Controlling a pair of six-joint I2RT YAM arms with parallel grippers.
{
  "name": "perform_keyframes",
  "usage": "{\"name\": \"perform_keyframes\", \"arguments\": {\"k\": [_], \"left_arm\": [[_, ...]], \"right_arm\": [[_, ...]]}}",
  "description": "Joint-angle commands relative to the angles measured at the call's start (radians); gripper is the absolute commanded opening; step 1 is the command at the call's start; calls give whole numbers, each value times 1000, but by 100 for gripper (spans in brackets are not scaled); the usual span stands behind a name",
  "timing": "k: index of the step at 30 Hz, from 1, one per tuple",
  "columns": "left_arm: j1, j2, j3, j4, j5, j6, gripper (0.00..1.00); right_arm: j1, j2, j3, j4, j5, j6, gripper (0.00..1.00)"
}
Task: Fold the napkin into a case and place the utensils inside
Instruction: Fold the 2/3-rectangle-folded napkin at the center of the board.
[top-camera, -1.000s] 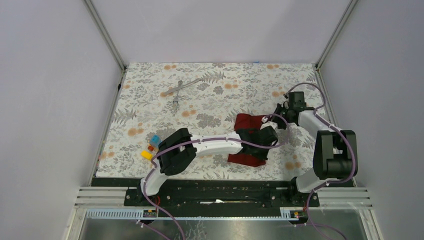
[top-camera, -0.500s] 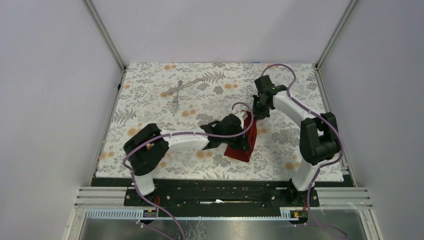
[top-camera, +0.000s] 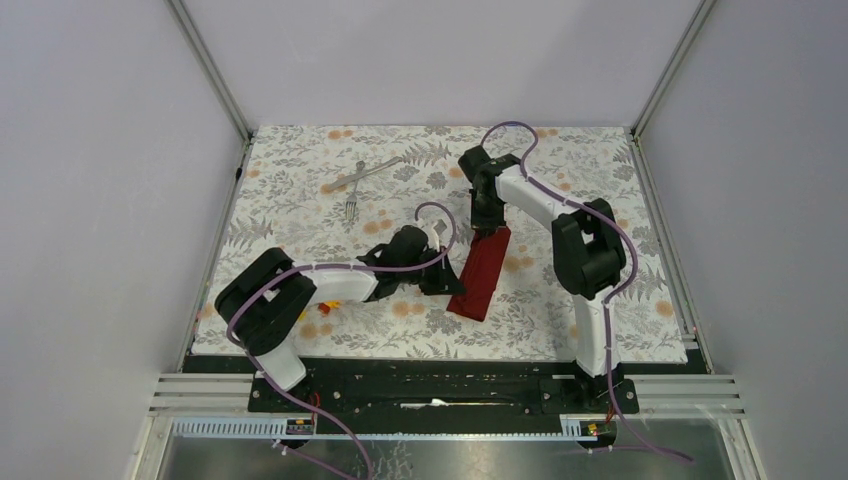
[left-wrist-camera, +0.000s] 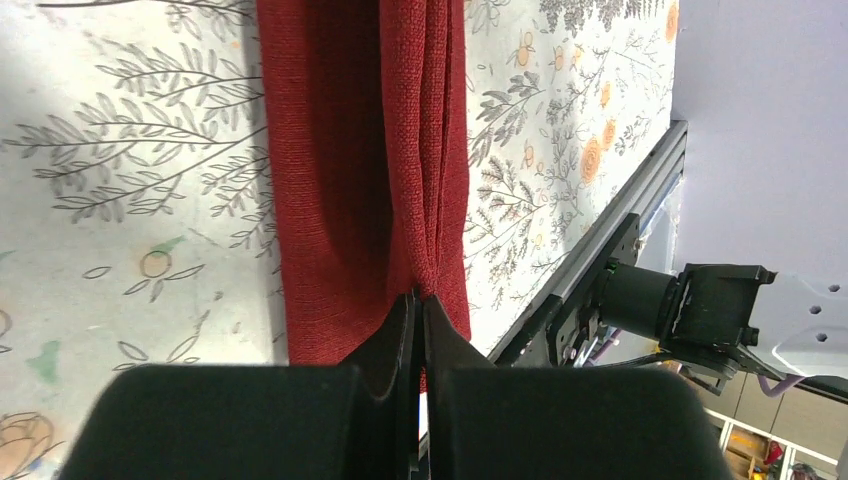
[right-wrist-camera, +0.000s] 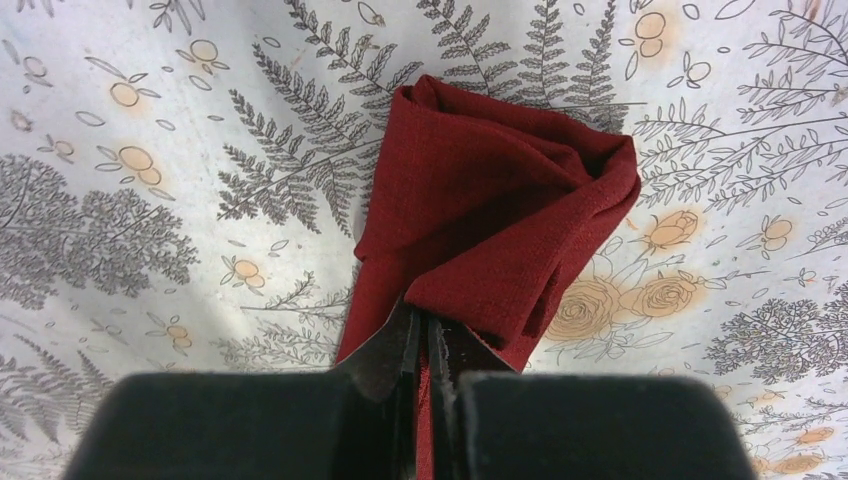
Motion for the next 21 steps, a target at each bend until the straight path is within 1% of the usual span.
{"name": "perform_keyframes", "arguments": {"k": [1,4,7,8,9,12,14,16,18,21], "left_arm": [[29,-9,-21,87,82,20,0],[47,15,-20,71,97,39,0],[49,22,11,7,81,87,1],[48,18,18,-15,74,99,6],[48,10,26,-40,61,114,17],[48,-25,48,-109,29,159,42],[48,-49,77,-182,0,190,55],[49,-72,107,-241,-52,215,64],[48,-82,132,-260,-94,227,70],[48,-11,185,-262,-105,238,72]], "right_arm": [[8,38,76,-56,49,32,0],[8,61,87,-50,49,29,0],[8,77,88,-31,48,27,0],[8,84,88,-24,41,25,0],[8,89,90,-19,35,25,0],[9,102,90,-10,29,18,0],[8,101,87,-9,30,10,0],[8,96,80,-1,21,4,0],[9,88,72,12,4,2,0],[7,81,60,25,-12,-4,0]]}}
